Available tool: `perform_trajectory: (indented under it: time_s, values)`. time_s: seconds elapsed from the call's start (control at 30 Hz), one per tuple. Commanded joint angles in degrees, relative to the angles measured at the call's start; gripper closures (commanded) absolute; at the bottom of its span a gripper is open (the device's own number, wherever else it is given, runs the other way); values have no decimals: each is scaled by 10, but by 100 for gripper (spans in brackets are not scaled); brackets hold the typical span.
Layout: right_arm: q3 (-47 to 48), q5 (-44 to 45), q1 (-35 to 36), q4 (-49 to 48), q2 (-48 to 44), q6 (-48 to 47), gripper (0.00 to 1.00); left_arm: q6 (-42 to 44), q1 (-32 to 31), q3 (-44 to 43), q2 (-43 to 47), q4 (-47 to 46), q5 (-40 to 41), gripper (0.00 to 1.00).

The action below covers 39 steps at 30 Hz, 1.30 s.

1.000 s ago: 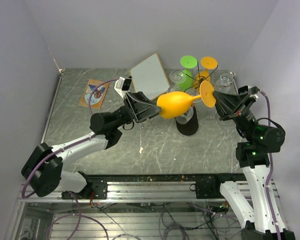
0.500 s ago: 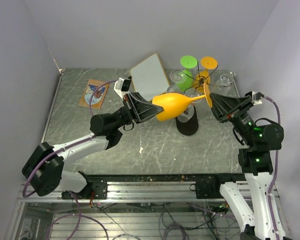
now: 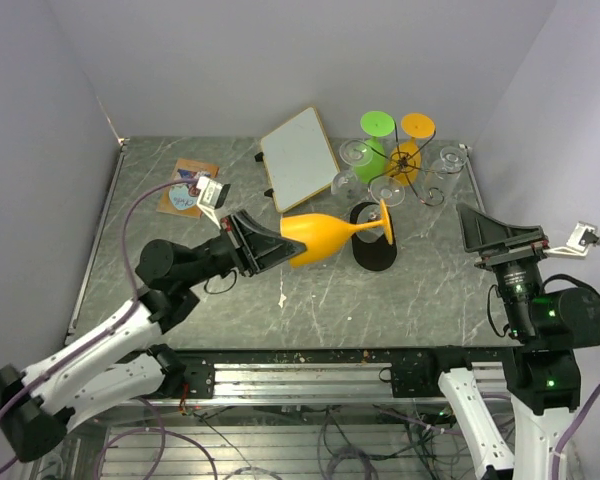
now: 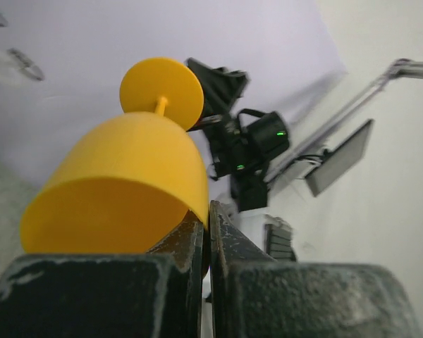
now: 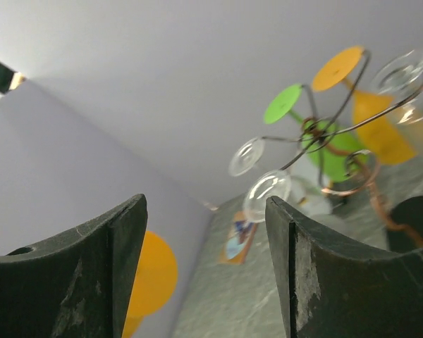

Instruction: Take the wine glass off the wine glass rack

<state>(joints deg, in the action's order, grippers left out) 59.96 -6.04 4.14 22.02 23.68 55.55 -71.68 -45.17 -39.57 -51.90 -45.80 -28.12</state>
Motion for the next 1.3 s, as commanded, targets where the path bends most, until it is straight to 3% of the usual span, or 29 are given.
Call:
perform_trajectory:
  time_s: [0.0, 0.23, 0.33, 0.5, 0.63, 0.87, 1.03, 1.27]
  values:
    - [23, 88, 1, 46, -4, -159, 32, 166, -3, -38, 86, 368, 56, 93]
    - [25, 45, 1, 11, 15, -231, 31, 279, -3, -112, 157, 754, 191, 93]
    - [23, 26, 2, 1, 30, -237, 31, 312, -3, -167, 118, 908, 257, 93]
    - [31, 8, 1, 2, 64, -248, 31, 363, -3, -264, -10, 1041, 345, 93]
    - [56, -15, 1, 22, 95, -254, 31, 399, -2, -337, -130, 1108, 420, 93]
    - [111, -63, 1, 77, 152, -294, 31, 490, 14, -387, -261, 1118, 397, 93]
    - [145, -102, 1, 104, 192, -303, 31, 516, 27, -376, -295, 1120, 355, 93]
    - [174, -205, 1, 136, 260, -290, 31, 515, 27, -346, -278, 1136, 338, 93]
